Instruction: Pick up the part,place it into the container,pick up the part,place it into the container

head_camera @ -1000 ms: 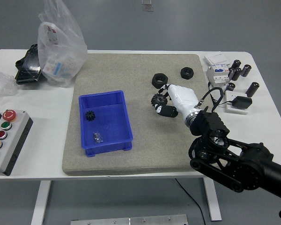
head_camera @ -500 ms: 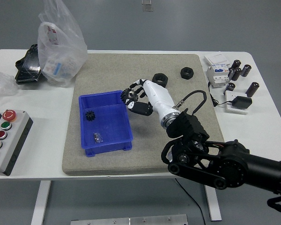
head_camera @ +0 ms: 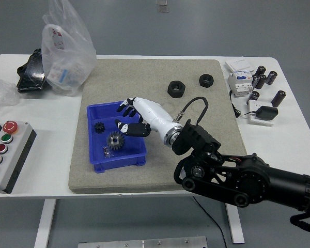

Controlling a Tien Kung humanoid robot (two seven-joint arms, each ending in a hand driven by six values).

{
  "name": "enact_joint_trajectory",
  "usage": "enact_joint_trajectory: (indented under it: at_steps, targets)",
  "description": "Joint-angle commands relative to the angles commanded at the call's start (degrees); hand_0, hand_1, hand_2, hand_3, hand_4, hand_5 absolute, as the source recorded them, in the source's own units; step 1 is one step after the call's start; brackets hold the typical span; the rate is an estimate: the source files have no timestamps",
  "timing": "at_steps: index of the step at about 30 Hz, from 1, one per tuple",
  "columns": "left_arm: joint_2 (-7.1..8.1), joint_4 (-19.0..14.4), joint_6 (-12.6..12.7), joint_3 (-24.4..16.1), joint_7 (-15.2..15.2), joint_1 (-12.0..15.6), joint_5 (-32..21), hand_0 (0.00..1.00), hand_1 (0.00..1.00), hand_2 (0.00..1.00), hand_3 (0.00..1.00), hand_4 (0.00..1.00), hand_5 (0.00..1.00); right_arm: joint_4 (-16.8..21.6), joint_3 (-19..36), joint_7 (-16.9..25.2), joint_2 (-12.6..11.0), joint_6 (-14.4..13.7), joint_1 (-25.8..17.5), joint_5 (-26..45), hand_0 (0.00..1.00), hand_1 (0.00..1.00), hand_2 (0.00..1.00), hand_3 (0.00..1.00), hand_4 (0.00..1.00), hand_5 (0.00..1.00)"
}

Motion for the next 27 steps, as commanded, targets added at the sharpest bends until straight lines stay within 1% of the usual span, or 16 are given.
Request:
enact_joint_trajectory:
  at_steps: [1, 2, 4, 7, 8, 13, 14, 17, 19, 20, 21, 23, 25, 26, 27]
  targets:
    - [0.00, 0.0, 0.0, 0.0, 0.0, 0.0, 0.1, 0.624, 0.534, 0.539, 0.630, 0.724, 0.442, 0.0, 0.0, -0.1, 0.0, 0.1, 0.0, 0.0, 0.563, 0.696, 0.721, 0.751, 0.573, 0.152]
    - [0.00, 0.0, 0.0, -0.1, 0.1, 0.0, 0.1, 0.623, 0.534, 0.540, 0.629, 0.724, 0.443, -0.1, 0.1, -0.1, 0.0, 0.2, 0.0, 0.1, 0.575, 0.710, 0.757, 0.800, 0.643, 0.172]
    - [0.00, 0.0, 0.0, -0.2, 0.1, 0.1, 0.2, 0.623, 0.534, 0.540, 0.629, 0.724, 0.443, -0.1, 0.2, -0.2, 0.0, 0.1, -0.2, 0.0, 0.575, 0.710, 0.757, 0.800, 0.643, 0.172]
    - [-0.05, 0.0, 0.0, -0.2, 0.1, 0.1, 0.3, 0.623, 0.534, 0.540, 0.629, 0.724, 0.443, 0.0, 1.2, -0.4, -0.2, -1.0, -0.9, -1.0, 0.575, 0.710, 0.757, 0.800, 0.643, 0.172]
    - [-0.06, 0.0, -0.1, -0.2, 0.1, 0.1, 0.3, 0.623, 0.534, 0.538, 0.630, 0.725, 0.444, 0.1, 2.0, -0.5, -0.5, -1.5, -1.3, -1.6, 0.564, 0.701, 0.747, 0.792, 0.673, 0.202]
    - [-0.25, 0.0, -0.1, -0.2, -0.1, 0.1, 0.4, 0.623, 0.534, 0.538, 0.630, 0.725, 0.444, 0.4, 8.0, -1.3, -3.1, -4.5, -5.6, -5.8, 0.564, 0.701, 0.747, 0.792, 0.673, 0.202]
    - [-0.31, 0.0, 0.0, -0.2, -0.1, 0.1, 0.3, 0.623, 0.534, 0.538, 0.629, 0.724, 0.443, 0.2, 9.6, -0.9, -3.9, -5.4, -6.8, -5.9, 0.540, 0.682, 0.723, 0.755, 0.664, 0.204]
    - [-0.46, 0.0, 0.0, -0.3, -0.2, 0.2, 0.3, 0.623, 0.534, 0.538, 0.629, 0.724, 0.443, -0.5, 14.3, 2.3, -6.1, -8.4, -10.7, -3.9, 0.540, 0.682, 0.723, 0.755, 0.664, 0.204]
    - [-0.55, 0.0, 0.1, -0.4, -0.2, 0.3, 0.3, 0.623, 0.534, 0.538, 0.629, 0.724, 0.443, -1.4, 17.6, 5.7, -6.9, -10.7, -13.6, -0.6, 0.540, 0.682, 0.723, 0.755, 0.664, 0.204]
    - [-0.61, 0.0, 0.1, -0.4, -0.3, 0.4, 0.2, 0.623, 0.534, 0.539, 0.629, 0.720, 0.438, -1.8, 19.1, 7.6, -7.1, -11.7, -14.9, 1.2, 0.548, 0.677, 0.699, 0.705, 0.660, 0.241]
    - [-0.65, 0.0, 0.2, -0.5, -0.3, 0.5, 0.2, 0.623, 0.534, 0.539, 0.629, 0.720, 0.438, -2.6, 20.9, 9.8, -7.2, -12.6, -16.6, 3.5, 0.548, 0.677, 0.699, 0.705, 0.660, 0.241]
    - [-0.70, 0.0, 0.2, -0.6, -0.4, 0.6, 0.3, 0.623, 0.534, 0.539, 0.629, 0.720, 0.438, -3.7, 24.5, 14.6, -6.7, -12.5, -20.1, 8.3, 0.548, 0.677, 0.699, 0.705, 0.660, 0.241]
    - [-0.76, 0.0, 0.3, -0.7, -0.5, 0.7, 0.3, 0.623, 0.534, 0.539, 0.629, 0.720, 0.438, -3.9, 27.6, 18.8, -6.3, -11.5, -23.2, 12.4, 0.548, 0.677, 0.699, 0.705, 0.660, 0.241]
    - [-0.80, 0.0, 0.3, -0.7, -0.5, 0.7, 0.3, 0.623, 0.534, 0.539, 0.628, 0.721, 0.438, -3.8, 29.0, 20.8, -6.2, -10.7, -24.7, 14.5, 0.731, 0.694, 0.711, 0.687, 0.684, 0.357]
    - [-0.85, 0.0, 0.3, -0.7, -0.6, 0.8, 0.3, 0.623, 0.534, 0.539, 0.628, 0.721, 0.438, -3.7, 30.5, 23.2, -6.2, -9.9, -26.3, 16.9, 0.731, 0.694, 0.711, 0.687, 0.684, 0.357]
